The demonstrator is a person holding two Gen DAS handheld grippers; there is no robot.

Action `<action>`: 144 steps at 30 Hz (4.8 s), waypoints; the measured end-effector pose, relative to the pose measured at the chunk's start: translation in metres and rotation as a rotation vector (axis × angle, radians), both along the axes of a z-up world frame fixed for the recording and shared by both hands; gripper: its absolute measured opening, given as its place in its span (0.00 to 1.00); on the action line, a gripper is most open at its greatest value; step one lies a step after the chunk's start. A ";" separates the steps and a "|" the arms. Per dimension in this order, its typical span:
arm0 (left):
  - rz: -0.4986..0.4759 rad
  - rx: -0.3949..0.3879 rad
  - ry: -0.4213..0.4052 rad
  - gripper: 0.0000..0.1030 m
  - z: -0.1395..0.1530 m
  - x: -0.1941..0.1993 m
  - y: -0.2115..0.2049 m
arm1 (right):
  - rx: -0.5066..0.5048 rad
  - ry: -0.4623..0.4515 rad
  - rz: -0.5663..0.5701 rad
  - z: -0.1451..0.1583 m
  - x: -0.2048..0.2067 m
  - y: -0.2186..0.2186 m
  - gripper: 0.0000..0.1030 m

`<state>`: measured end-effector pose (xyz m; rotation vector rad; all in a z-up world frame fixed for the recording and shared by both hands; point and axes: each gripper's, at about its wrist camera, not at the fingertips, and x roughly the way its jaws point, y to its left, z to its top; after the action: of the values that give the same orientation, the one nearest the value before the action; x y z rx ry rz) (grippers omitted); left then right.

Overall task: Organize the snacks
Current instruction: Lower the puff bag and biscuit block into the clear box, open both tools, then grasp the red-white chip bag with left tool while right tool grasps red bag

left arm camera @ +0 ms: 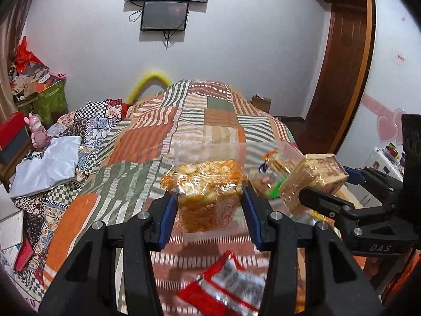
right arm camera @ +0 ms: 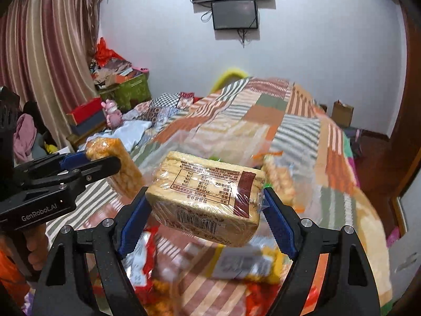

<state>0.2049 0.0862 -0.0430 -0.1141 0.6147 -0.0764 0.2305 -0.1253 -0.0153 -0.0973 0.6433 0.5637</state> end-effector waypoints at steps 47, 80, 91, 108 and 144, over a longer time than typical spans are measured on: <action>0.022 0.064 0.150 0.58 -0.047 0.134 -0.009 | -0.168 0.079 0.073 -0.038 0.099 0.035 0.81; 0.043 0.041 0.060 0.88 -0.006 -0.002 -0.008 | -0.082 -0.007 -0.012 -0.002 0.007 -0.044 0.90; -0.016 0.101 0.184 0.88 -0.052 -0.042 -0.037 | -0.094 0.060 -0.090 -0.037 -0.026 -0.084 0.93; 0.036 0.144 0.223 0.93 -0.083 -0.065 -0.022 | -0.123 0.182 -0.097 -0.079 -0.013 -0.097 0.93; 0.067 0.001 0.182 0.76 -0.078 -0.076 -0.001 | 0.010 0.183 -0.101 -0.068 -0.023 -0.121 0.53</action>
<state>0.1293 0.0853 -0.1213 -0.1418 0.7920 -0.0013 0.2077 -0.2467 -0.0831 -0.0035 0.8190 0.4814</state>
